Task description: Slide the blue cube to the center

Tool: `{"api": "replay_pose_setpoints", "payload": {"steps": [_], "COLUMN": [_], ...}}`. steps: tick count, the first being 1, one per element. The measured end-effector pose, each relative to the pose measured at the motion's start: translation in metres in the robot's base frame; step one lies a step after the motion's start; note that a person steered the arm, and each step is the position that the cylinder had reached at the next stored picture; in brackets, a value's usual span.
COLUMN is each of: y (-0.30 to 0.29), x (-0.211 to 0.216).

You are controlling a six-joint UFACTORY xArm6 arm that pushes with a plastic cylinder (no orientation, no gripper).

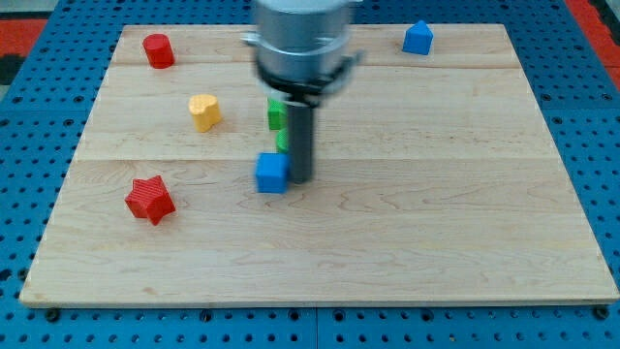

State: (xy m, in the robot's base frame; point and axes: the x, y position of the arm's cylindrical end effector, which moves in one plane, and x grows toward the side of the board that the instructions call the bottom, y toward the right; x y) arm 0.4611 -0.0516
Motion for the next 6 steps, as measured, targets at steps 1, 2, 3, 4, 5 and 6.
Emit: {"api": "replay_pose_setpoints", "payload": {"steps": [1,2,3,4,5,6], "y": [-0.061,-0.019,-0.068,-0.075,-0.075,-0.085], "x": [-0.002,0.017,0.018,0.017,0.017,0.007]}}
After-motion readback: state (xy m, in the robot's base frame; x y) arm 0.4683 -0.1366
